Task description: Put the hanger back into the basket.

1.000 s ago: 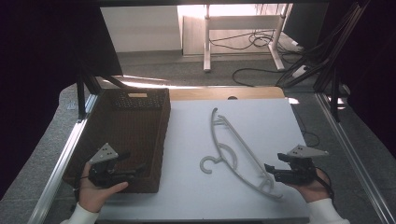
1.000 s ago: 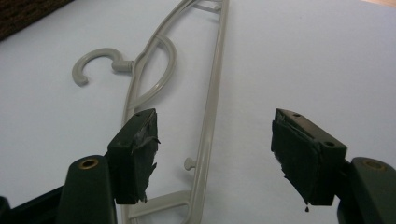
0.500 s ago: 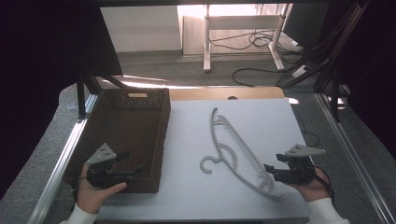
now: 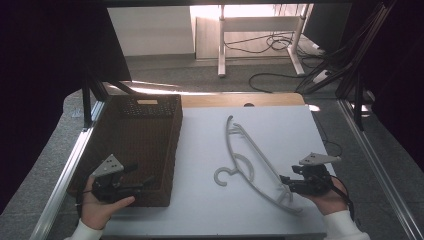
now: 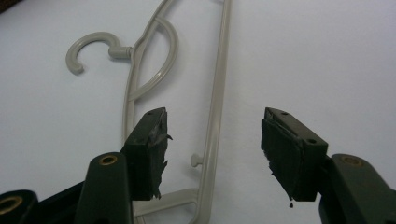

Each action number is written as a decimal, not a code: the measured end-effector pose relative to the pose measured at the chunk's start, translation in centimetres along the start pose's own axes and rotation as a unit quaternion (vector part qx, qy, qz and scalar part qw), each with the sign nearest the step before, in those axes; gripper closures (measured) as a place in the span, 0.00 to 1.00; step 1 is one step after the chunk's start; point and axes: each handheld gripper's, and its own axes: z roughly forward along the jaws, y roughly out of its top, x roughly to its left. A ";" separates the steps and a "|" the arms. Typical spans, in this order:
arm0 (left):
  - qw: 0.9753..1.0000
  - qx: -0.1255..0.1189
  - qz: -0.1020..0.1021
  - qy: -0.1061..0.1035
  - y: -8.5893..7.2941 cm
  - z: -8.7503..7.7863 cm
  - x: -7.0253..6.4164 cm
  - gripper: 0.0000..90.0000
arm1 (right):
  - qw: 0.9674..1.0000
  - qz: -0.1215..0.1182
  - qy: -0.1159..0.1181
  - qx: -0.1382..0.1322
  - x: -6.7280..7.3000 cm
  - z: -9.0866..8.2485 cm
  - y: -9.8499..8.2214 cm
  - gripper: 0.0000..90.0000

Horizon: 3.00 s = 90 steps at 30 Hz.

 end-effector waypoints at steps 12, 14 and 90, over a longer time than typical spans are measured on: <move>1.000 -0.001 -0.002 0.001 0.1 -0.2 0.0 0.27 | 1.000 -0.012 -0.007 0.014 0.7 1.0 1.2 0.48; 1.000 -0.001 -0.002 0.001 0.1 -0.2 0.0 0.27 | 1.000 -0.015 -0.008 0.022 0.8 1.5 1.5 0.48; 1.000 -0.003 -0.002 0.002 -0.1 -0.2 -0.1 0.27 | 0.978 -0.023 0.003 0.208 3.2 14.9 8.8 0.91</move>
